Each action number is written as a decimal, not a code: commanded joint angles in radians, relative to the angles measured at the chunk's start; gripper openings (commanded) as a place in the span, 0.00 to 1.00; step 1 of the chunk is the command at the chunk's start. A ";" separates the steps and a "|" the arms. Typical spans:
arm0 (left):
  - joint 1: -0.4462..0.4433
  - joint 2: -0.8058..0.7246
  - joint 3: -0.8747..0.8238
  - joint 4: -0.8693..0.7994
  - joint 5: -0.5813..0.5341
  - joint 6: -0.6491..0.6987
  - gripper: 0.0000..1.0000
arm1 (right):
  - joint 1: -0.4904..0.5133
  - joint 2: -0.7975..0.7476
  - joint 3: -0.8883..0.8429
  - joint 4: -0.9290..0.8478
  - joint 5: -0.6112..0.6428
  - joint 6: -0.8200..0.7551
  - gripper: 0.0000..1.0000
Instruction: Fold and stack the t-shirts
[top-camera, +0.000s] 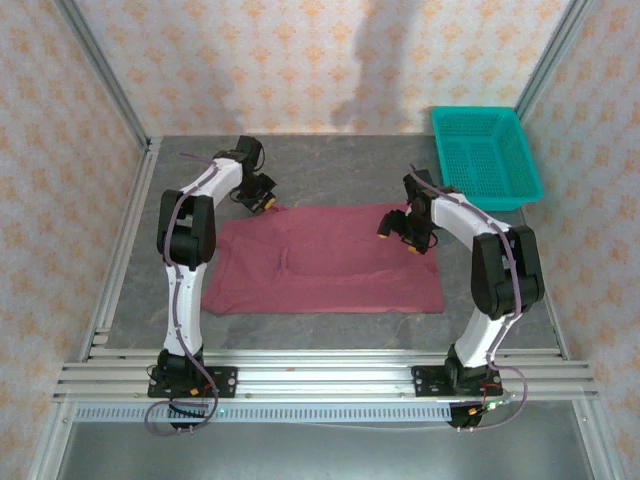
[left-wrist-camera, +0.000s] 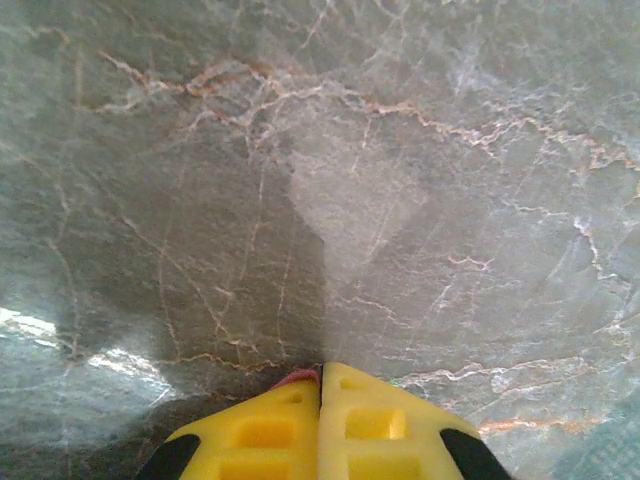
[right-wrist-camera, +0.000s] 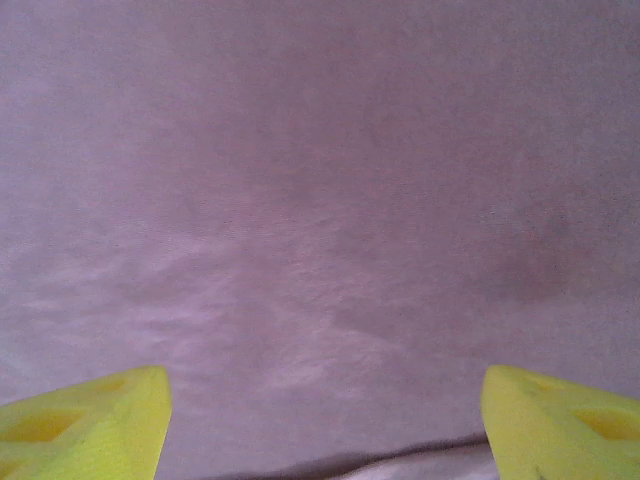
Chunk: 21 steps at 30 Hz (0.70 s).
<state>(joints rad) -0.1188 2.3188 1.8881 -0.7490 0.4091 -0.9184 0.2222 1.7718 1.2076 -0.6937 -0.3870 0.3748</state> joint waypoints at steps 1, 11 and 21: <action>0.000 -0.093 0.001 0.026 -0.013 0.005 0.03 | 0.009 0.036 -0.019 -0.045 0.079 0.017 0.80; 0.003 -0.082 0.150 -0.098 -0.025 0.116 0.03 | 0.022 0.097 -0.015 -0.099 0.171 0.018 0.80; 0.001 -0.018 0.308 -0.222 -0.044 0.223 0.02 | 0.025 0.122 -0.011 -0.116 0.203 0.019 0.79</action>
<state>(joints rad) -0.1181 2.2753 2.1494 -0.9001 0.3882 -0.7494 0.2462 1.8526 1.1973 -0.7567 -0.2352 0.3847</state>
